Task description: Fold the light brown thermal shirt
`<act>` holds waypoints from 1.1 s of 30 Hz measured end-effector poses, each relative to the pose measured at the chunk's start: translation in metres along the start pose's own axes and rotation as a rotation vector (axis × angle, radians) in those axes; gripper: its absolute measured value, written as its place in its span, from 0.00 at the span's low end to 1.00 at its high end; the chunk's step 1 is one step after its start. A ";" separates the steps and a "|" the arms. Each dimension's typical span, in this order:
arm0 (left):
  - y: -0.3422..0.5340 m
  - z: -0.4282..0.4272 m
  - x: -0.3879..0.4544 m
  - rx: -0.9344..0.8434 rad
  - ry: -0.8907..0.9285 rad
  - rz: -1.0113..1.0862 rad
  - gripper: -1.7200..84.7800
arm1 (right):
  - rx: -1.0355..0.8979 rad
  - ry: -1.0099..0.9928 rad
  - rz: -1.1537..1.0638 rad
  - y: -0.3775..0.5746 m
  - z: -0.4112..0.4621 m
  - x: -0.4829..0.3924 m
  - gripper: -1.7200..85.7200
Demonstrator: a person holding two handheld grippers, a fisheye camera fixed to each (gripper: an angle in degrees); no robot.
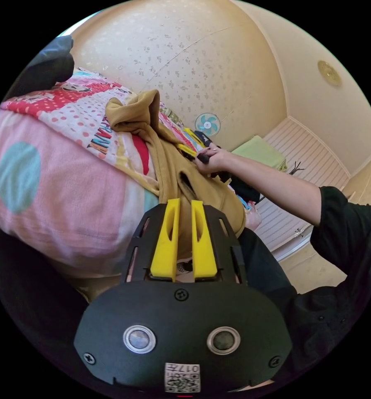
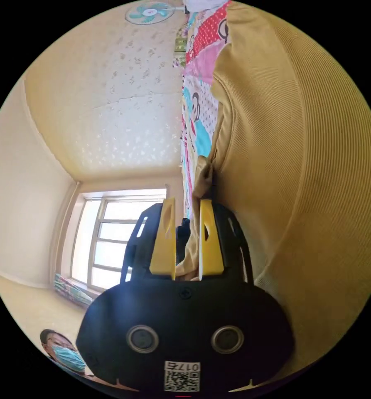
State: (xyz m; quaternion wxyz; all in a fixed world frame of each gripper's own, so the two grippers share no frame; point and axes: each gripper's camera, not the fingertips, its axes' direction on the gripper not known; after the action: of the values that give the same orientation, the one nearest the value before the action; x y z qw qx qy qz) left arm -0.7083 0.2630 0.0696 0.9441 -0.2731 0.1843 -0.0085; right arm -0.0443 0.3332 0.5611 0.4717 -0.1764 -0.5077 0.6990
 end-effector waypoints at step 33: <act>-0.002 0.013 0.004 -0.056 0.112 -0.008 0.18 | 0.144 0.705 -0.776 0.211 -0.178 -0.063 0.17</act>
State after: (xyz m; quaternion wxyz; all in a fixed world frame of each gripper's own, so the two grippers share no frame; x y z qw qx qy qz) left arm -0.6998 0.2680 0.0796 0.9242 -0.2994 0.2360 -0.0221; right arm 0.0141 0.3689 0.2868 0.8489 -0.1668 -0.2970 0.4043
